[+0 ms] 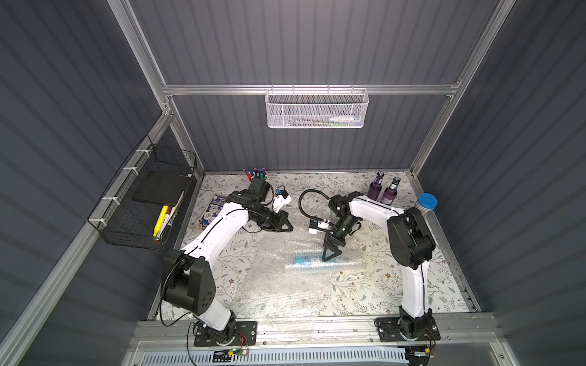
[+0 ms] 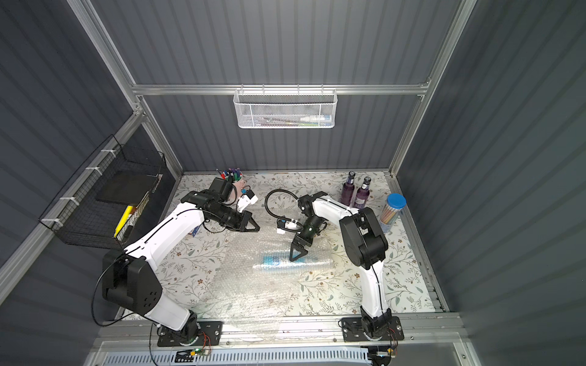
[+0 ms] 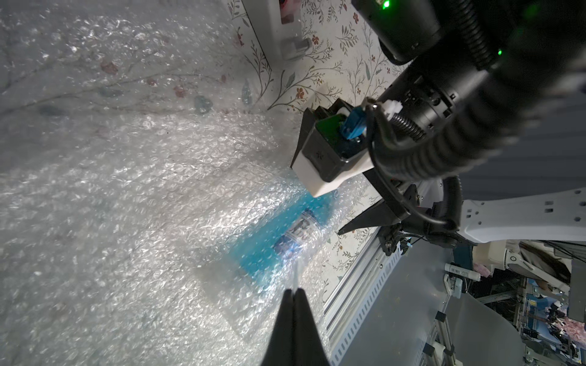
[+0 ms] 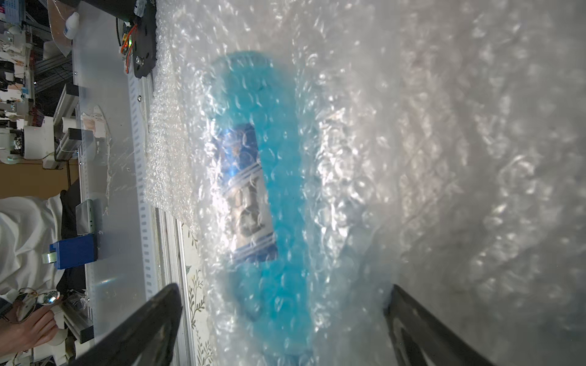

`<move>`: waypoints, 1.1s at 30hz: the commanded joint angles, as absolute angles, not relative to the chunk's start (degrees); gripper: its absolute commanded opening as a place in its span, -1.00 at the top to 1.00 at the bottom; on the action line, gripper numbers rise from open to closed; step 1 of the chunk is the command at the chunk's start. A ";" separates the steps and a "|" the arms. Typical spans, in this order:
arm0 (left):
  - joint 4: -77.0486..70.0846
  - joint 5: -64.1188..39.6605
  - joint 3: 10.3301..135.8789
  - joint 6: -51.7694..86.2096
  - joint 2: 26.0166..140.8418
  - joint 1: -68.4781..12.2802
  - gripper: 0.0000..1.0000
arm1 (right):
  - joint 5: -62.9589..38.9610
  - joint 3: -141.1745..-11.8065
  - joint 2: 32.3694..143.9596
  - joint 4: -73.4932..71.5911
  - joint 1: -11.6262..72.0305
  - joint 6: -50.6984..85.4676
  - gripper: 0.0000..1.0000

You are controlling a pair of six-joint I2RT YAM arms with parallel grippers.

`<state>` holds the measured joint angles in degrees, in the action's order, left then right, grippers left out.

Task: Wrap wine bottles in bubble wrap
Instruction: Adjust the bubble wrap on the bubble wrap.

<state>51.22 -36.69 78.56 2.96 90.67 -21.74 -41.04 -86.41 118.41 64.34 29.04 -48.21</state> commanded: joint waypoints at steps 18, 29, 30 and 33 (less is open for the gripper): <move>51.86 -39.55 78.75 -0.44 93.79 -21.44 1.00 | -40.44 -77.57 107.93 58.64 32.14 -45.53 -0.93; 49.05 -42.26 79.90 0.50 98.26 -21.45 1.00 | -38.93 -72.22 101.92 55.38 34.31 -42.74 -0.91; 48.67 -42.71 80.08 0.95 98.73 -21.45 1.00 | -38.72 -72.01 101.58 55.28 34.44 -42.48 -0.91; 47.08 -44.89 80.07 2.18 100.32 -21.62 1.00 | -37.94 -71.49 100.43 54.85 34.97 -41.78 -0.90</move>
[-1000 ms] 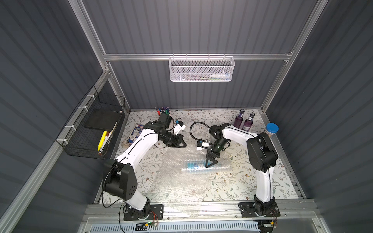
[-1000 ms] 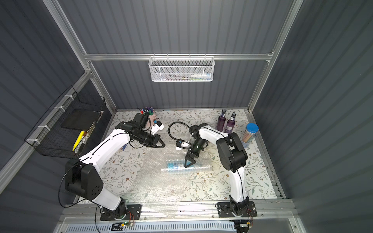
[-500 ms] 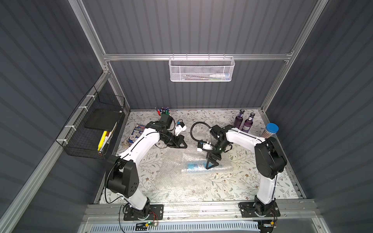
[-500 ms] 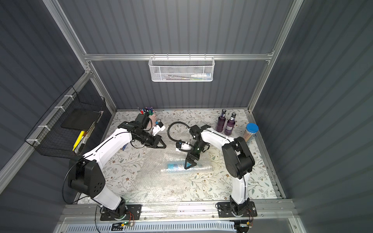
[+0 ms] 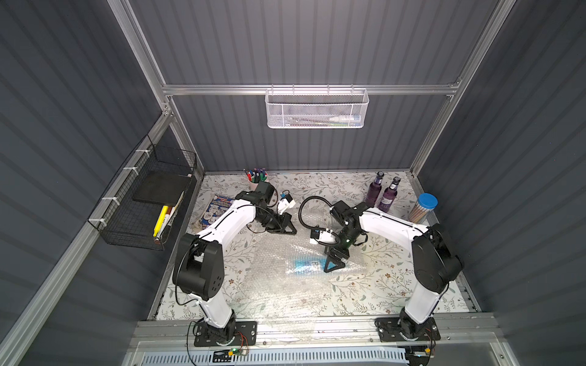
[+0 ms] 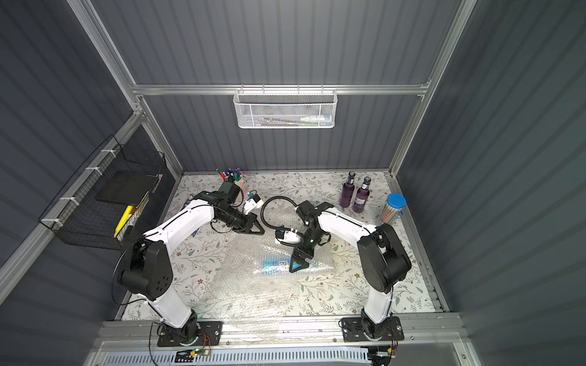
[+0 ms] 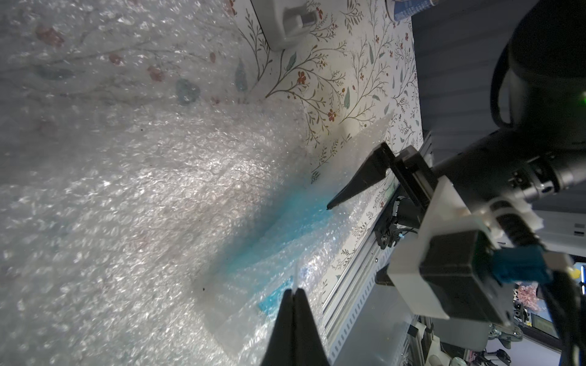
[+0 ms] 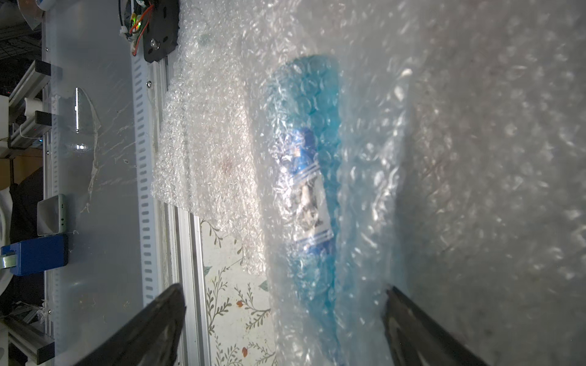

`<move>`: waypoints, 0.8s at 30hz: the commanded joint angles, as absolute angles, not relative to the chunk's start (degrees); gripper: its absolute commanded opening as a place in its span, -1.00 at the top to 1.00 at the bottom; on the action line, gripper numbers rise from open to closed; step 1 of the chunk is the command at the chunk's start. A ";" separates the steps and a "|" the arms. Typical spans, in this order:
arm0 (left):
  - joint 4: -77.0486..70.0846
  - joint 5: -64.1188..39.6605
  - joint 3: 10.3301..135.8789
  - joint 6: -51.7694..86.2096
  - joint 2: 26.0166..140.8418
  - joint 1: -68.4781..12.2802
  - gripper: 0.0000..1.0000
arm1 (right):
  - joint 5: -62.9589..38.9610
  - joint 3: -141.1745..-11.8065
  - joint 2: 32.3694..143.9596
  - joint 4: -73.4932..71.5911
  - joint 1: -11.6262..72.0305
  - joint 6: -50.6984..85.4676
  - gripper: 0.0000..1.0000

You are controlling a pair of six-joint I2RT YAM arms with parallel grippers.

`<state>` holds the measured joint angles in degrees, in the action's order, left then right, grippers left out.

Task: Wrap wine bottles in bubble wrap
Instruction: Adjust the bubble wrap on the bubble wrap.

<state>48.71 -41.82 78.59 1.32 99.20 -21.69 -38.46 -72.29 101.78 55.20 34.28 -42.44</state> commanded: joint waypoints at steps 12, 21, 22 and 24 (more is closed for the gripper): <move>45.88 -49.41 83.53 3.34 109.51 -27.73 1.00 | -36.56 -69.01 97.15 52.54 35.77 -40.62 -0.90; 44.38 -51.18 83.93 4.92 112.69 -31.62 1.00 | -37.12 -67.19 94.85 51.45 35.94 -39.82 -0.90; 43.69 -51.88 83.31 5.53 112.38 -31.72 1.00 | -37.00 -66.92 94.65 51.48 35.95 -39.78 -0.90; 43.17 -52.36 82.44 6.37 111.85 -31.86 1.00 | -36.97 -66.64 94.25 51.22 35.97 -39.72 -0.90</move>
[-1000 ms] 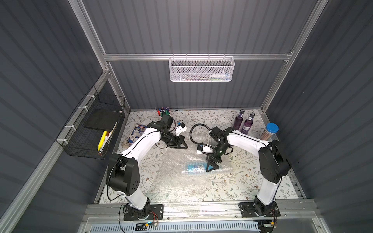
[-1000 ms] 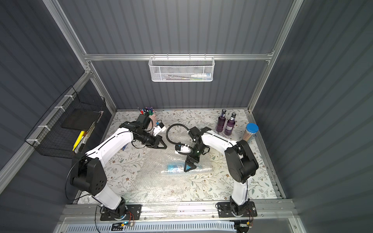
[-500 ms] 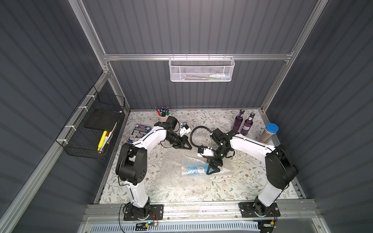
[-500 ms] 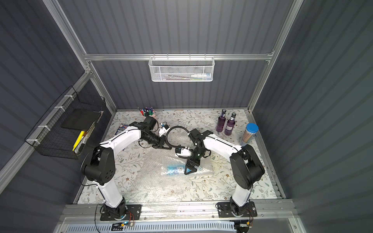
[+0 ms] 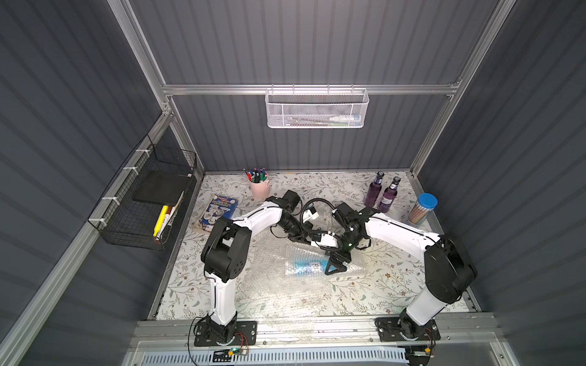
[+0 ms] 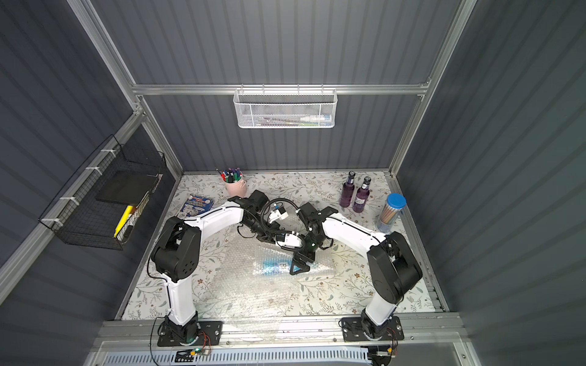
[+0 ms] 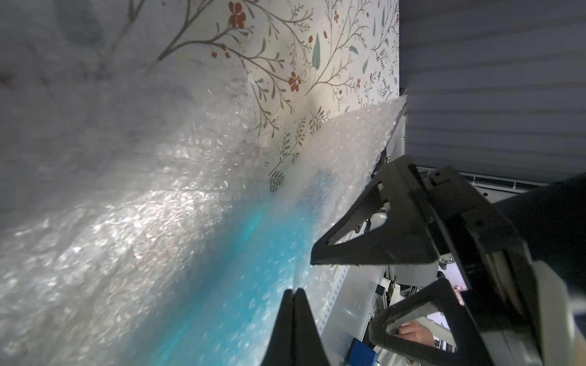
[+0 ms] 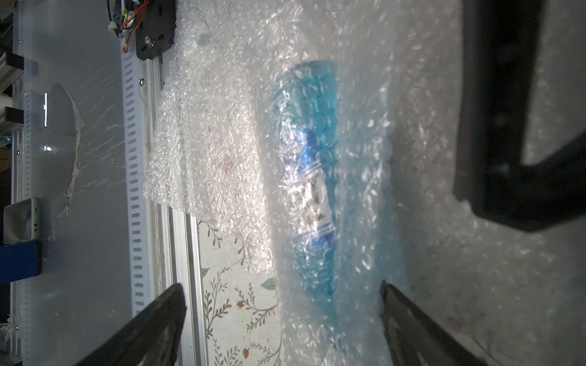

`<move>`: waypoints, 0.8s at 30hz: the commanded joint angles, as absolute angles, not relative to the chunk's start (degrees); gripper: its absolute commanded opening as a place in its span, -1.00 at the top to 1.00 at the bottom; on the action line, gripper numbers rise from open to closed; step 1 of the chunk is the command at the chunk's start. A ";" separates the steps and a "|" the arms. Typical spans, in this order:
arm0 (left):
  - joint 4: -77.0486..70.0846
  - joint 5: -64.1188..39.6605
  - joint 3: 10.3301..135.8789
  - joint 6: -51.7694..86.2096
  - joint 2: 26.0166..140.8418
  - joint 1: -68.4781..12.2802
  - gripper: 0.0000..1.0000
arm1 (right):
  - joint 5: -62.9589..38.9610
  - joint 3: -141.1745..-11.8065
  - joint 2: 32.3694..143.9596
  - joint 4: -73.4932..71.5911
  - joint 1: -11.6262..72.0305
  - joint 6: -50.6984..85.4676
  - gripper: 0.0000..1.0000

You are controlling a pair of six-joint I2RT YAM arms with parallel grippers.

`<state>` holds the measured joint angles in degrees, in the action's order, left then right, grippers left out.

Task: Wrap wine bottles in bubble wrap
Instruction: Adjust the bubble wrap on the bubble wrap.

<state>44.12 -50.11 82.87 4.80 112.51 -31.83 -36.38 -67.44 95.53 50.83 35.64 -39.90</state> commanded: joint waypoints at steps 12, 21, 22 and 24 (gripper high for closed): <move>42.28 -53.92 78.31 8.59 109.82 -34.09 1.00 | -36.28 -66.07 91.70 51.01 36.30 -38.79 -0.92; 41.43 -54.54 75.05 10.16 108.16 -35.14 1.00 | -33.11 -66.37 87.89 49.25 33.58 -39.21 -0.98; 41.00 -54.58 74.59 10.51 107.74 -35.24 1.00 | -33.75 -65.91 87.20 48.21 33.01 -39.19 -0.98; 40.39 -54.58 73.79 11.12 107.18 -35.33 1.00 | -32.74 -64.93 86.45 46.54 32.91 -39.74 -0.98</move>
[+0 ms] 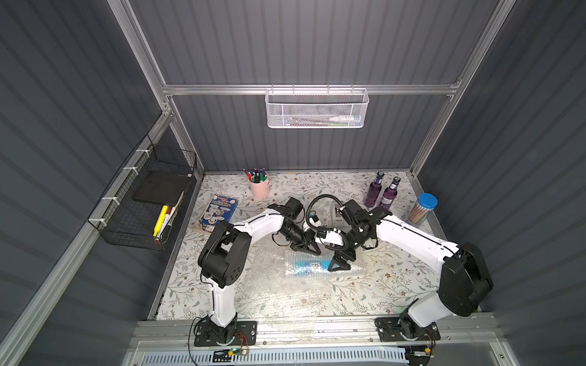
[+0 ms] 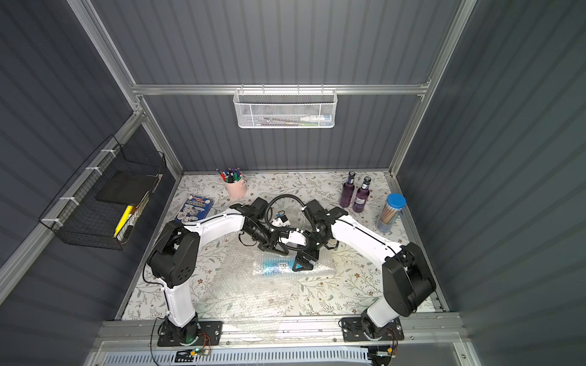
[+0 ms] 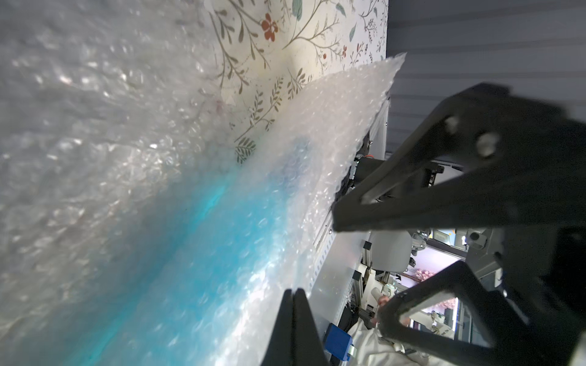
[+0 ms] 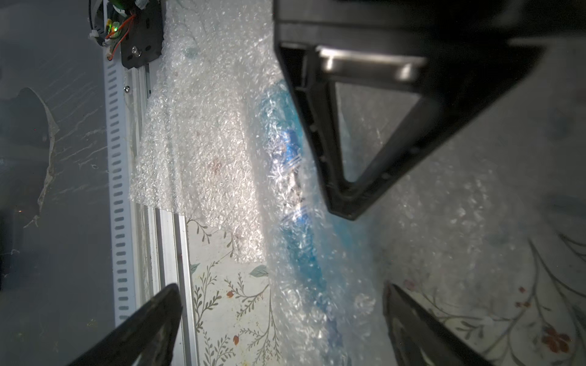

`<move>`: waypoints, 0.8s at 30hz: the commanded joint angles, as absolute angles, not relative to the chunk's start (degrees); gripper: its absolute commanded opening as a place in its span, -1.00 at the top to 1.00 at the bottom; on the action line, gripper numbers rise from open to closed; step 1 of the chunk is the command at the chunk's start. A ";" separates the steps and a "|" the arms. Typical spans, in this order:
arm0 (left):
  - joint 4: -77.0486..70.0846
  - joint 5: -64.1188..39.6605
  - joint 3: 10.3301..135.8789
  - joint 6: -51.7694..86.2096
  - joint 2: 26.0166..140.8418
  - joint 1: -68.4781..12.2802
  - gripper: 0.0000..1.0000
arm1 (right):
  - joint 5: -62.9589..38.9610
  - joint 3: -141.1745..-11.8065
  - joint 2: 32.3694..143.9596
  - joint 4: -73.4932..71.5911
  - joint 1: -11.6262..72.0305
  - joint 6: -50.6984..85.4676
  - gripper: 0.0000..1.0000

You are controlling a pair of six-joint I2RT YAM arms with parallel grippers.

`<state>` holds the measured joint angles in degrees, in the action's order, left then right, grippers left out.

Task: Wrap wine bottles in bubble wrap
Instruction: Adjust the bubble wrap on the bubble wrap.

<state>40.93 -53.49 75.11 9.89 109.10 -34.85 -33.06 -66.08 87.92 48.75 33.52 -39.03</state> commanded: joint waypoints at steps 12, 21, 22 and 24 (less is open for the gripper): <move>37.29 -55.96 70.78 14.14 104.37 -35.73 1.00 | -35.23 -67.21 95.36 50.46 34.12 -43.50 -0.98; 38.10 -55.66 70.54 13.81 103.27 -35.77 1.00 | -36.26 -64.13 92.23 50.32 37.67 -41.75 -0.98; 38.55 -55.66 70.83 13.63 103.10 -35.77 1.00 | -35.66 -63.21 91.32 49.90 37.88 -41.25 -0.98; 38.67 -55.81 71.01 13.75 102.67 -35.77 1.00 | -35.47 -61.31 89.66 49.02 38.19 -40.62 -0.98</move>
